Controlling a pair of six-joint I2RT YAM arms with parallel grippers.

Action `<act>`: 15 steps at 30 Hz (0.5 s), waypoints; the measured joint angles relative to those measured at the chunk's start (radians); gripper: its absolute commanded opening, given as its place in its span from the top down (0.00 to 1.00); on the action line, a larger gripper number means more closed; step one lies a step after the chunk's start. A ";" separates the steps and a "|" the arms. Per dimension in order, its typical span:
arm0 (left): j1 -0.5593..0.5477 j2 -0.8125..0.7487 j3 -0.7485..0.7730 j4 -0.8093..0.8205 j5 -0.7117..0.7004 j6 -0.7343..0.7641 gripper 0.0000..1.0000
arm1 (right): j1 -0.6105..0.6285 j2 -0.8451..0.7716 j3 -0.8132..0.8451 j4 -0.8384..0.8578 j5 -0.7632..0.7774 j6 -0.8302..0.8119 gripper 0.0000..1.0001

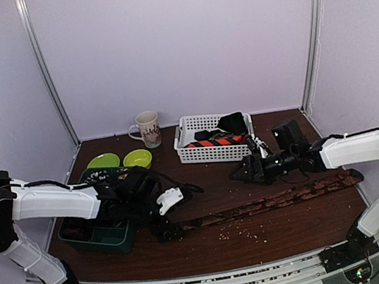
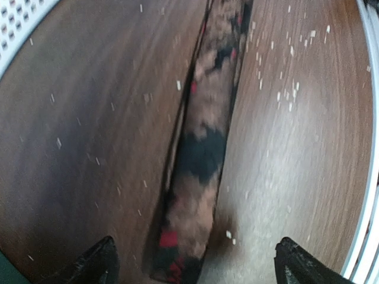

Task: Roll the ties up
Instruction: Move the tie to the center of the board.

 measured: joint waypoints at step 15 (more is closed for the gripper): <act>0.059 -0.003 -0.129 0.034 0.028 -0.005 0.17 | 0.217 0.319 0.151 0.134 -0.008 0.111 0.37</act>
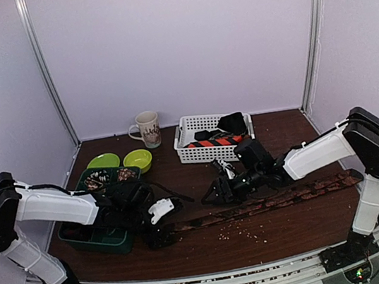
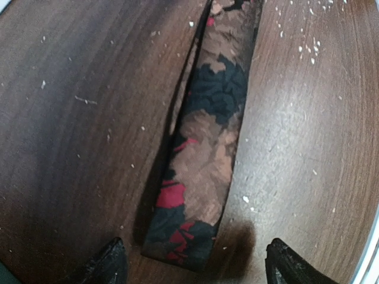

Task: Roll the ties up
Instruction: Move the tie to the center of the board.

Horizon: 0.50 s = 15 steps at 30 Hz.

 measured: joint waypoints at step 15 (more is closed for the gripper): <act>0.000 -0.137 0.011 0.101 -0.084 -0.001 0.02 | -0.018 -0.007 -0.148 0.102 0.006 0.071 0.40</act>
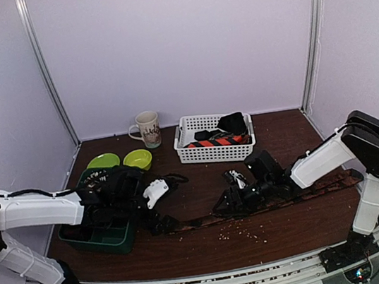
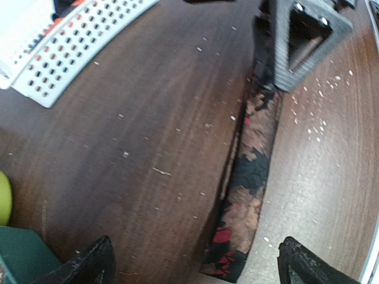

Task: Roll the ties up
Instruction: Move the tie to the center of the board.

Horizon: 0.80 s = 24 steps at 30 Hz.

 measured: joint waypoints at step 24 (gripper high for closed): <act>0.006 -0.214 -0.041 0.266 -0.298 -0.230 0.02 | -0.194 -0.066 -0.220 0.145 -0.090 -0.047 0.44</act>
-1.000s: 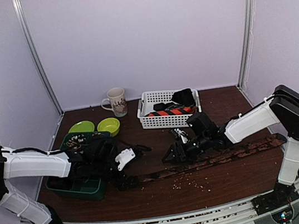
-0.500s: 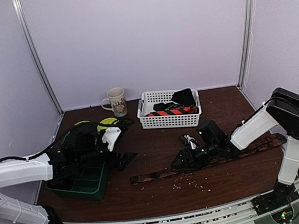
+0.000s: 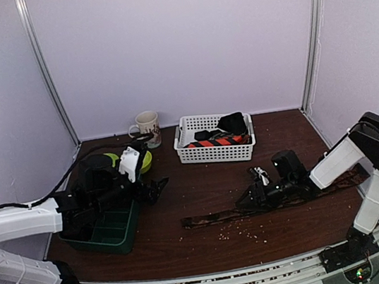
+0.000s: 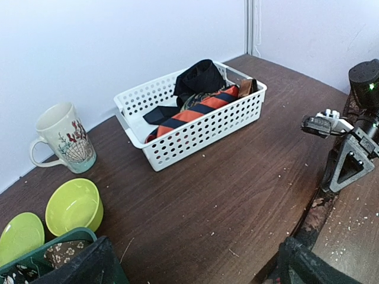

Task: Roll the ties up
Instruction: Move the tie to the center of the board.

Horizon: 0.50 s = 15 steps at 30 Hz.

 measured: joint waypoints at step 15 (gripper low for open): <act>0.000 0.111 0.021 -0.068 0.255 0.093 0.06 | 0.069 -0.078 0.115 -0.241 0.045 -0.056 0.41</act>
